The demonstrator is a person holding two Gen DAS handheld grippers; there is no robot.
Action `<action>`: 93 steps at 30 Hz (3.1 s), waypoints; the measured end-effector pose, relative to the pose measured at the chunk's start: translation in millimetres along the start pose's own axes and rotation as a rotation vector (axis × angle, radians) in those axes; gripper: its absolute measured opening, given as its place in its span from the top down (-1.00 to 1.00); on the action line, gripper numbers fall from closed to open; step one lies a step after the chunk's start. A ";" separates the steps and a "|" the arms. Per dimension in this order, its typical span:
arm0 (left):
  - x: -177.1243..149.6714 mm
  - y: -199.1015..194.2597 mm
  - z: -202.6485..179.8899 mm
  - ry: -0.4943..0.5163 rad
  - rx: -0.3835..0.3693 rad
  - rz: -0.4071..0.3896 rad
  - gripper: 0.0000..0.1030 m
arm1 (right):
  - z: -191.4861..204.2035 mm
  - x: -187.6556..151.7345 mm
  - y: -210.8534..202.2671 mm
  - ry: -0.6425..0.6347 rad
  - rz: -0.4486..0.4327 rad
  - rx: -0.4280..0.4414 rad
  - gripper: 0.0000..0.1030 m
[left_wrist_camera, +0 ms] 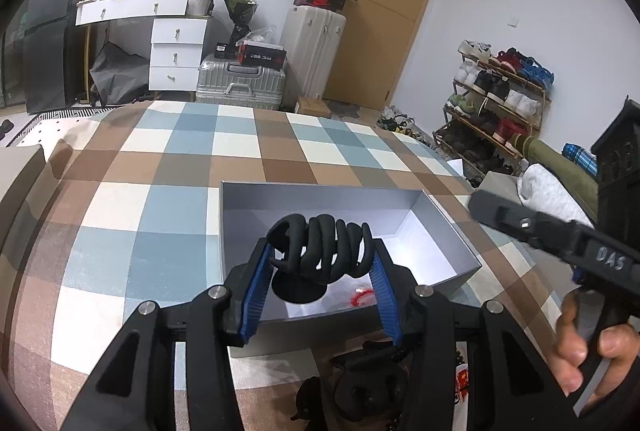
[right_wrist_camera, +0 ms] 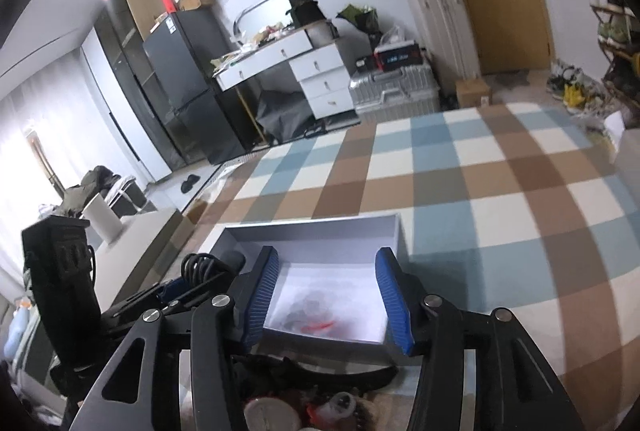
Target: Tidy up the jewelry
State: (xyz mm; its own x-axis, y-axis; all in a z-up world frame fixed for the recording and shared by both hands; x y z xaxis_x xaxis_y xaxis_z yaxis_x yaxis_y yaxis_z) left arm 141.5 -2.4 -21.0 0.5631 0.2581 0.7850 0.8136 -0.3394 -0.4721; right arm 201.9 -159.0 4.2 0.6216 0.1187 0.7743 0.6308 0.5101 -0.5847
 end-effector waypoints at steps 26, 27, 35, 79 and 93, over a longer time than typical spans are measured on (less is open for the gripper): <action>-39.1 -52.8 -16.0 0.076 0.108 0.072 -0.98 | -35.1 -69.4 -25.6 -0.052 0.184 -0.063 -1.00; -41.0 -54.1 -13.6 0.069 0.112 0.074 -0.98 | -33.9 -70.7 -25.8 -0.059 0.187 -0.065 -1.00; -55.4 -49.8 4.1 0.035 0.148 0.124 -0.98 | -18.5 -91.2 -13.6 -0.231 0.230 -0.174 -1.00; -70.5 -47.5 4.6 0.038 0.127 0.180 -0.98 | 14.2 -118.1 0.6 -0.430 0.242 -0.284 -0.99; -71.2 -47.8 3.3 0.025 0.127 0.188 -0.98 | 16.8 -117.2 -3.2 -0.438 0.231 -0.272 -0.62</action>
State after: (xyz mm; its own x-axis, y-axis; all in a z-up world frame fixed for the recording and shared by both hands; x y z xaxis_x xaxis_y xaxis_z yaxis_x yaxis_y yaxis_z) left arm 63.0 -1.6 -55.7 0.7044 0.1778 0.6872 0.7070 -0.2621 -0.6569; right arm 119.3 -160.2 -80.7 0.5432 0.5736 0.6131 0.6345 0.1977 -0.7472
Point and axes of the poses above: each gripper's, at about its wrist camera, not at the fingertips, and y roughly the way its jaws point, z to its left, x to its top, the point moved 6 cm from there along y, roughly the way its jaws point, and after that the axes turned 13 degrees about -x, right-handed, at the moved point
